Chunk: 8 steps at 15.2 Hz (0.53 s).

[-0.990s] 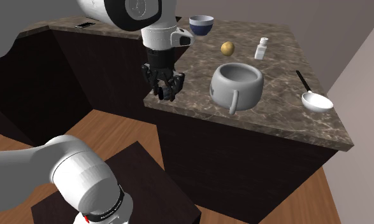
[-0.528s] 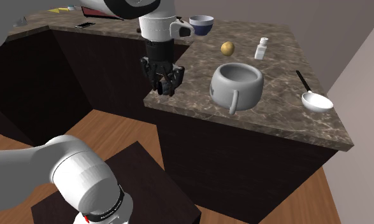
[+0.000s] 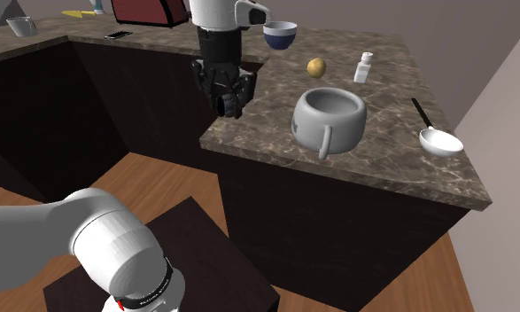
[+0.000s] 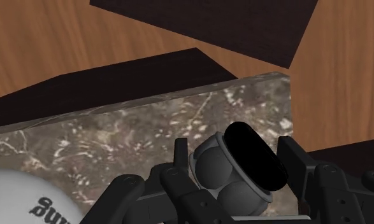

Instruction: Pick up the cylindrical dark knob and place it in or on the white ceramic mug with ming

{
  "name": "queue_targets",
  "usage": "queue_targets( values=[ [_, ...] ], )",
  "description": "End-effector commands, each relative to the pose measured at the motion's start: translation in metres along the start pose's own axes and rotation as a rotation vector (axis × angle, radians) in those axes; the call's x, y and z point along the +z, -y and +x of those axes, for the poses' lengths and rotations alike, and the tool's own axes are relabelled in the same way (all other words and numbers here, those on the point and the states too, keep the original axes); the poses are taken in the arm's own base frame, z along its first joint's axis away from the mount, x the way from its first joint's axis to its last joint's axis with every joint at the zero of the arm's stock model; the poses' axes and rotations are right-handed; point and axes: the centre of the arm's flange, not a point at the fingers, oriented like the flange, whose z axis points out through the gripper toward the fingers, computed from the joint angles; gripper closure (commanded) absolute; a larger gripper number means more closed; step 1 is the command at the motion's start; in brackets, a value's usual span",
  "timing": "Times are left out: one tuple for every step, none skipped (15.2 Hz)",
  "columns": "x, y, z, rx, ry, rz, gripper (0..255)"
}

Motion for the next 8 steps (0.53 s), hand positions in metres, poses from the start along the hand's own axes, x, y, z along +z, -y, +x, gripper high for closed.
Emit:
queue_targets(
  values=[
    [-0.011,0.001,0.000,0.000,0.000,0.000,255],
    [-0.016,0.001,0.000,0.000,0.000,0.000,255],
    [-0.022,0.001,0.000,0.000,0.000,0.000,255],
    [-0.027,0.002,0.000,0.000,0.000,0.000,255],
    [-0.032,0.002,0.000,0.000,0.000,0.000,255],
    [-0.037,0.002,0.000,0.000,0.000,0.000,255],
    [-0.043,0.002,0.000,0.000,0.000,0.000,255],
    [-0.048,0.002,0.000,0.000,0.000,0.000,255]
  ],
)
